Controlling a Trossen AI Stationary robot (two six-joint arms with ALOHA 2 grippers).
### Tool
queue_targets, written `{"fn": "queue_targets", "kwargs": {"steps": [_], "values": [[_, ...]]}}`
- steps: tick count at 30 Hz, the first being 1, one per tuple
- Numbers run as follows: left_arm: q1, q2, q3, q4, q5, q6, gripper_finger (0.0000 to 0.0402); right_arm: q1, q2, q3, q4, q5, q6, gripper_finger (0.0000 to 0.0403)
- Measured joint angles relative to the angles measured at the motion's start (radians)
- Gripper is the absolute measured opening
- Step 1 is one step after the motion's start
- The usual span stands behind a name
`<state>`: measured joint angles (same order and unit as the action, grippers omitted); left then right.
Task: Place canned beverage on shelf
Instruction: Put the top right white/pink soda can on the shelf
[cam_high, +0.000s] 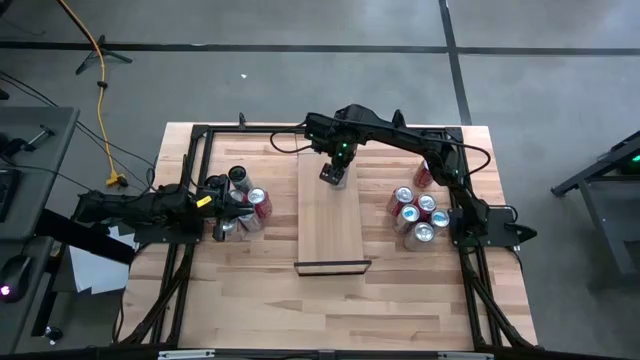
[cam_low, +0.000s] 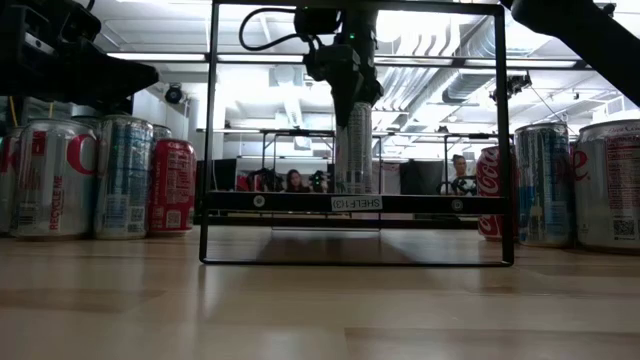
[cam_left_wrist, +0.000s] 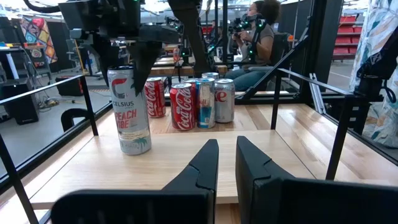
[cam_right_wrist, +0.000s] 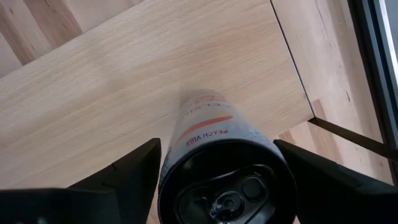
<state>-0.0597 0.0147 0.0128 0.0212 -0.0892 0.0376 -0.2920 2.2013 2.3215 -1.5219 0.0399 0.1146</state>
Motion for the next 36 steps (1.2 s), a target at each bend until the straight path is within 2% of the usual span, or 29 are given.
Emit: {"fn": "queue_targets", "kwargs": {"steps": [8,11,22,30,36], "values": [[0.0,0.0,0.0,0.0,0.0,0.0,0.0005,0.0,0.0,0.0,0.0,0.001,-0.002,0.037],[0.0,0.0,0.0,0.0,0.0,0.0,0.0005,0.0,0.0,0.0,-0.004,-0.038,-0.007,0.0384],[0.0,0.0,0.0,0.0,0.0,0.0,0.0005,-0.007,-0.04,0.001,-0.001,-0.071,-0.055,0.0387],[0.0,0.0,0.0,0.0,0.0,0.0,0.0005,-0.029,-0.157,0.002,0.011,-0.069,-0.084,0.0387],[0.0,0.0,0.0,0.0,0.0,0.0,0.0005,-0.028,-0.259,0.002,0.01,0.028,-0.096,0.0387]]}}
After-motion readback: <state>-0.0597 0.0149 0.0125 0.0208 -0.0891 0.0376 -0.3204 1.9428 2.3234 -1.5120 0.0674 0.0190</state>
